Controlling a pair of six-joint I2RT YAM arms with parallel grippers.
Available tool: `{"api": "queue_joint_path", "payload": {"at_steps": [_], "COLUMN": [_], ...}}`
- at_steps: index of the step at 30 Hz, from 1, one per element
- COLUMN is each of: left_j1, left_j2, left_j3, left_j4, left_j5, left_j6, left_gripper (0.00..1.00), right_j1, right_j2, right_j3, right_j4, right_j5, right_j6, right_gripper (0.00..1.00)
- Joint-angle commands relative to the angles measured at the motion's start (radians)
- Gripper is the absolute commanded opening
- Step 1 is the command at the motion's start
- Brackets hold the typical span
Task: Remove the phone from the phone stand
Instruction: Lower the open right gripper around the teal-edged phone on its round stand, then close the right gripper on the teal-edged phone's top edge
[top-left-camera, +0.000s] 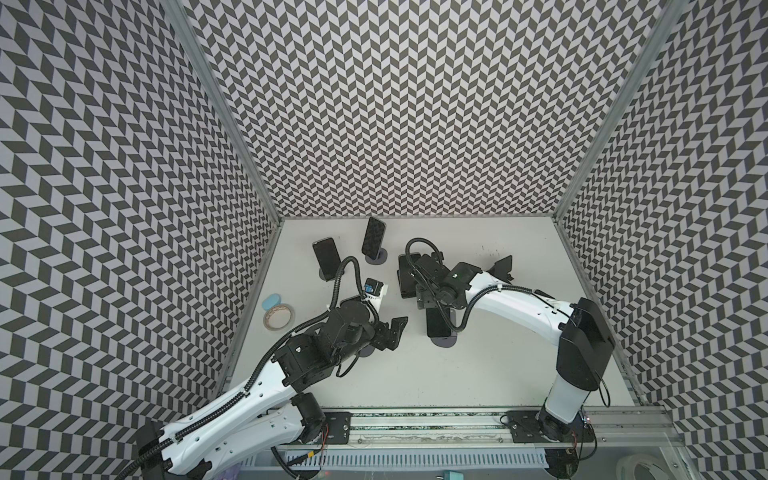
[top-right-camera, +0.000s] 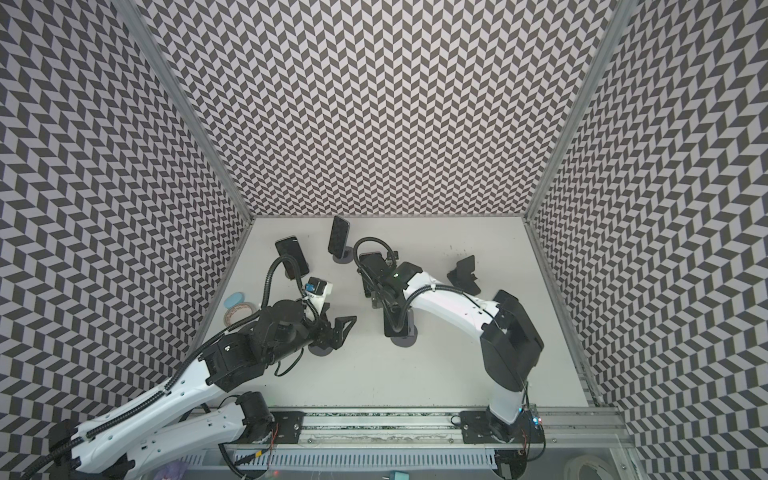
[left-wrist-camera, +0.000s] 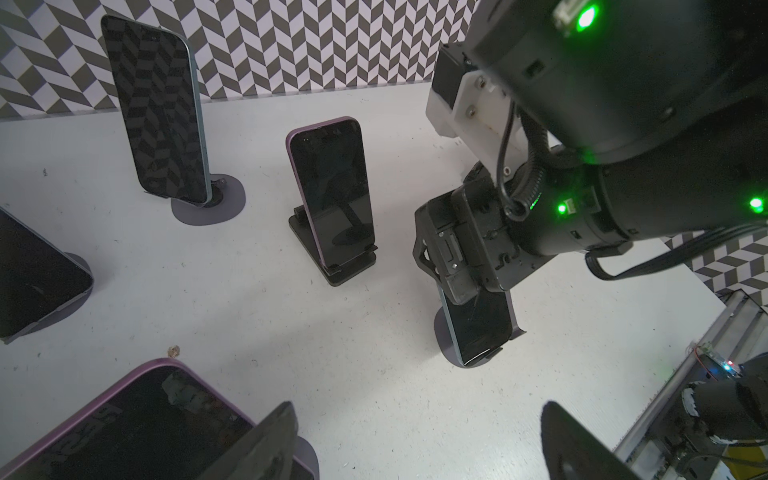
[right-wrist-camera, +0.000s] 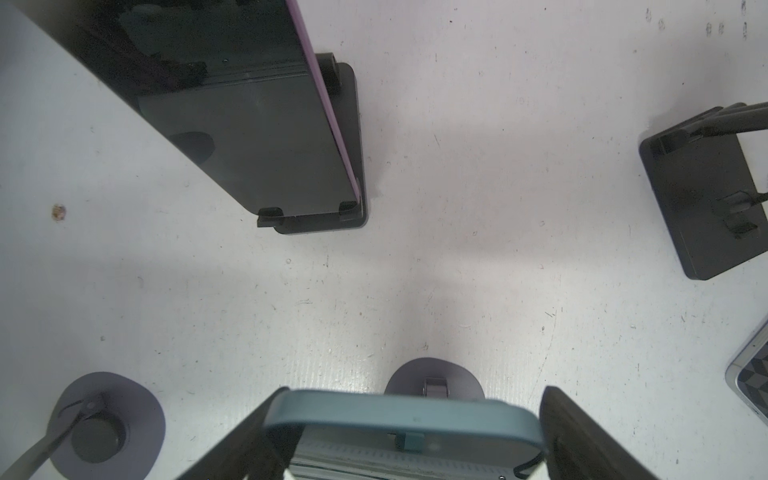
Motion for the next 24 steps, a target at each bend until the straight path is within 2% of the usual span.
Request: {"api": "queue_joint_path", "payload": {"at_steps": [1,24], "left_j1": [0.005,0.005], "left_j2": [-0.003,-0.027], "left_j3": [0.01,0.008], "left_j4": [0.024,0.019], "left_j5": [-0.018,-0.026], "left_j6": [-0.001,0.055], "left_gripper": [0.92,0.92], "right_j1": [-0.003,-0.003], "right_j2": [0.022,0.059], "right_j3": [0.031,0.065], "right_j4": [-0.004,-0.045], "right_j5": [-0.006,-0.003], "right_j6": [0.008,0.054], "right_gripper": [0.89,0.83]}}
